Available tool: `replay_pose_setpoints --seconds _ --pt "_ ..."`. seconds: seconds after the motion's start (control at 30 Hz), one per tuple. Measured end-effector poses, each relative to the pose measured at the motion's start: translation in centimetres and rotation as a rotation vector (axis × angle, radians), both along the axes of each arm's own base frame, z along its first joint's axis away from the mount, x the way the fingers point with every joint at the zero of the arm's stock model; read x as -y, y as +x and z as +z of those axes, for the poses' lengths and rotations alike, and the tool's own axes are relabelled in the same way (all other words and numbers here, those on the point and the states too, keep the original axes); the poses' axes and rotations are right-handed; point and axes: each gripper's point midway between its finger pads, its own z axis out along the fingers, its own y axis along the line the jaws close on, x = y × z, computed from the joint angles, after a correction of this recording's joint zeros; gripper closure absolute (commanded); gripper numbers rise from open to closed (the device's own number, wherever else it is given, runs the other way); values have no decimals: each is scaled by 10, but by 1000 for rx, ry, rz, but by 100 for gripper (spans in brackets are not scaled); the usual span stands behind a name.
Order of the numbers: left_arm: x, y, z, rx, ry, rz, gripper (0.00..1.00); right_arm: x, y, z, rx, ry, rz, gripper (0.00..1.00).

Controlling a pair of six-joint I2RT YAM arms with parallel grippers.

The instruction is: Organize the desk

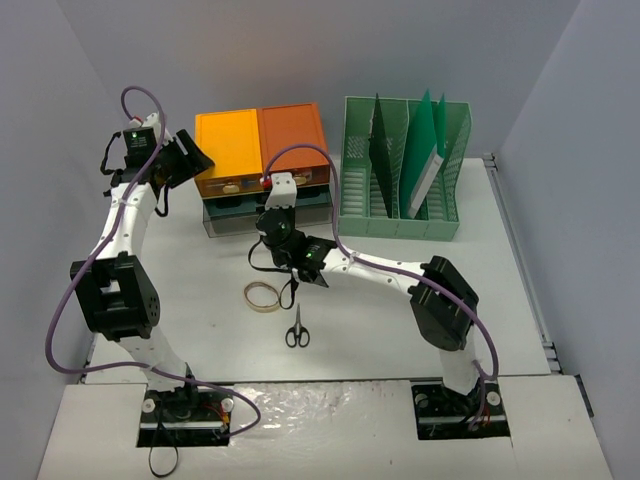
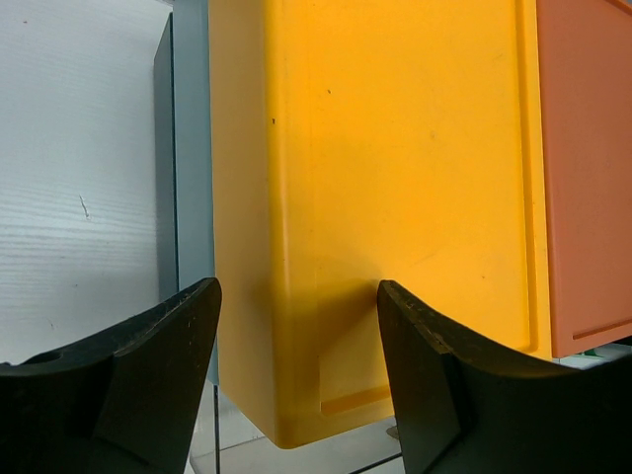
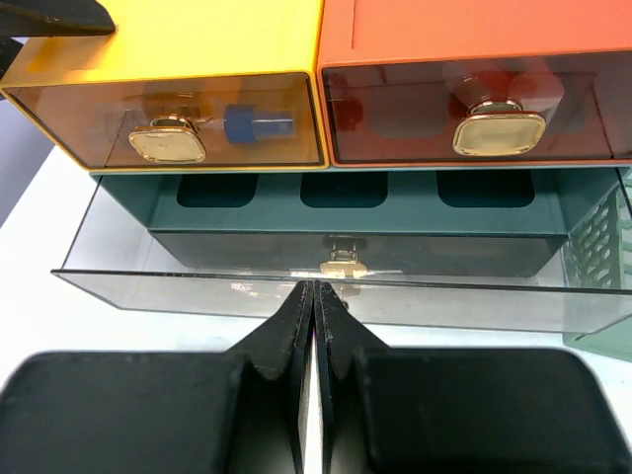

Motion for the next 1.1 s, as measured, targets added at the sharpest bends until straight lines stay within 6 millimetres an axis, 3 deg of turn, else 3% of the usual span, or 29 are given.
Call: replay_pose_setpoints --seconds 0.23,0.3,0.4,0.57,0.77,0.97,1.1 --pt "-2 0 0 0 0 3 40 1 -11 -17 -64 -44 14 97" --pt "-2 0 0 0 -1 3 40 -1 -17 -23 -87 -56 27 87" --pt "-2 0 0 0 -1 3 40 -5 -27 -33 -139 -84 66 61" --pt "-2 0 0 2 -1 2 40 -9 -50 -45 -260 -119 166 49" --pt "-2 -1 0 7 -1 3 40 -10 -87 -64 -421 -178 336 47" --pt "-2 -4 1 4 2 6 40 5 -131 -113 -588 -304 513 50" --pt "-3 -5 1 3 4 5 40 10 -146 -140 -668 -364 577 54"
